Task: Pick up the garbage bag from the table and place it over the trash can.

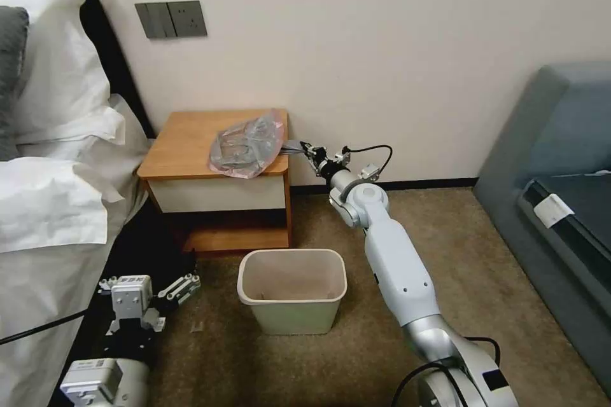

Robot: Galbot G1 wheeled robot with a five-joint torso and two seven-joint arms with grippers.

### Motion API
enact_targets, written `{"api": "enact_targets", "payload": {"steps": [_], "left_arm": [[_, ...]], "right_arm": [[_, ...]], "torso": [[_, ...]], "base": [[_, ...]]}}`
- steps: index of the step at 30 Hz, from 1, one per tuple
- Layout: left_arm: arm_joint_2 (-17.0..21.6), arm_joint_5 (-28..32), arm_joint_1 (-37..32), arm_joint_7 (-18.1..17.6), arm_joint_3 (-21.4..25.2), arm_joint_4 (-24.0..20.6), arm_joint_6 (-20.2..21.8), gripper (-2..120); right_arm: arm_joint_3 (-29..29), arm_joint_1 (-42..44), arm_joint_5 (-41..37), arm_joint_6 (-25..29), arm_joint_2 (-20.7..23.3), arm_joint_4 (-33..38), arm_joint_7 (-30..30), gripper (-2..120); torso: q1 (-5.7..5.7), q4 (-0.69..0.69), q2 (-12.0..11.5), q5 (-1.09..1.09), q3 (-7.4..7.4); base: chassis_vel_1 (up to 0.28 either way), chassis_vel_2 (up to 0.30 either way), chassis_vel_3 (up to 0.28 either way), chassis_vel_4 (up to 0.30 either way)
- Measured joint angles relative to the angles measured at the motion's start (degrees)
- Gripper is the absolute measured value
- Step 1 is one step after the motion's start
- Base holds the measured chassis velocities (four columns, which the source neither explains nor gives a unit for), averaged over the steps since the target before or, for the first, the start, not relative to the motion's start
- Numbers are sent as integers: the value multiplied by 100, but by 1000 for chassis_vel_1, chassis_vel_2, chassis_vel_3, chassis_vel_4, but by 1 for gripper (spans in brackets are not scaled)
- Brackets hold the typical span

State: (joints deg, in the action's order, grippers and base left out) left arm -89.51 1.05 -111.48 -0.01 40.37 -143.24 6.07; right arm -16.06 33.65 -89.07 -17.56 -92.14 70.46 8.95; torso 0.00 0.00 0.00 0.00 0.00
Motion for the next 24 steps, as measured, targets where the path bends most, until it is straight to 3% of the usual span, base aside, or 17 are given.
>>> {"api": "enact_targets", "payload": {"steps": [12, 24], "left_arm": [[-60, -96, 47, 13, -28, 0, -33, 100], [-21, -109, 129, 41, -44, 0, -37, 100]], "right_arm": [[236, 784, -257, 48, 301, 1291, 573, 0], [460, 2093, -647, 197, 867, 3139, 1434, 0]], "torso": [[0, 0, 0, 1, 0], [0, 0, 1, 1, 0]], "base": [[0, 0, 0, 0], [0, 0, 0, 0]]}}
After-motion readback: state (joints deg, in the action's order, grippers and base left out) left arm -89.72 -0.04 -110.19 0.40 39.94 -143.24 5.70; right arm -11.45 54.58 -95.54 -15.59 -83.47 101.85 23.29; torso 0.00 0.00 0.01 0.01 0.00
